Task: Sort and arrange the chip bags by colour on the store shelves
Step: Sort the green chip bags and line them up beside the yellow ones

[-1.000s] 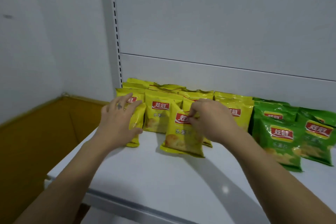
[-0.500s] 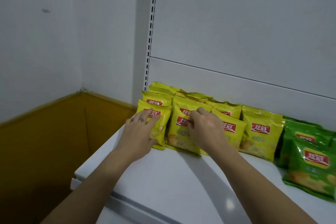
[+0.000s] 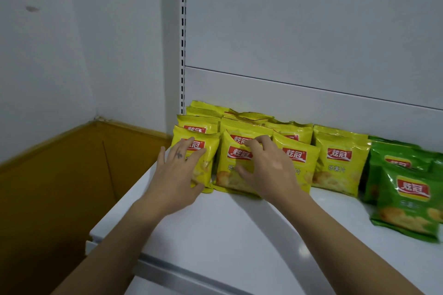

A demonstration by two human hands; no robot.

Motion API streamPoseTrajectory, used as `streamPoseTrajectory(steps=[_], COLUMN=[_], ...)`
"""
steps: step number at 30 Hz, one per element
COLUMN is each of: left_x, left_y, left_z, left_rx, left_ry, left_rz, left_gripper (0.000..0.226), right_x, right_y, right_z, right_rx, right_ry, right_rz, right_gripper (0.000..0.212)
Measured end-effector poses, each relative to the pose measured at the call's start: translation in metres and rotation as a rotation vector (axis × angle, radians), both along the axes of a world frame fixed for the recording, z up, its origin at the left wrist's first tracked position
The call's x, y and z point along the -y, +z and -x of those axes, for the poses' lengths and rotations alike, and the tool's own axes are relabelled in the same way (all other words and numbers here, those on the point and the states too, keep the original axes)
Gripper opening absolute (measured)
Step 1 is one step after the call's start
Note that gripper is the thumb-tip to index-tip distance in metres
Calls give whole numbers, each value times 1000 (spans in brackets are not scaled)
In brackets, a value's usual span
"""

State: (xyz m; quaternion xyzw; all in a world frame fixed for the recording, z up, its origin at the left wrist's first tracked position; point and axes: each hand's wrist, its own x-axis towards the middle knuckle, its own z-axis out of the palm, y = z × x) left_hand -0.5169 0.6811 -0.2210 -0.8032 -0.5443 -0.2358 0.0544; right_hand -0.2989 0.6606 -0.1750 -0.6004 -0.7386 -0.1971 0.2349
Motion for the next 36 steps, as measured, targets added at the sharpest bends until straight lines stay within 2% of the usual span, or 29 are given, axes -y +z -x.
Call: streamPoseTrajectory(steps=[5,10,12,14,17,24,28,31,34,36], left_x=[0,-1,-4,-8,-11,-4,-3,-4,-5,-5], left_y=[14,38,49,58,66,64,63,60,58,56], left_z=[-17,-54,-71,-86,-105,-126,-129,-128,-125,-124], left_rx=[66,92,42,-26,-135,-279,-324,-345,-313,-286], left_ry=[-42,-135,-180,-196,-200,-160,-175,-194,-206,-219], left_rz=[-111,-183,-150,-158,-178,-121,-91,-59,-58,-71], left_gripper=[71,63,58,57,57,69,64,66,72,76], right_x=[8,2,-3,-7,-14,-11,0,23,50,61], right_y=[9,40,52,57,55,65,100,135,158,161], right_z=[-21,-100,-138,-165,-182,-196,-199,-198,-185,-169], right_rx=[-102,-238,-182,-6,178,221,258,267,271,267], right_ry=[0,-157,-303,-424,-441,-418,-483,-526,-472,-389], right_rz=[-21,-25,90,223,306,232,236,146,78,131], right_gripper=[49,45,54,67,75,49,44,36,32,29])
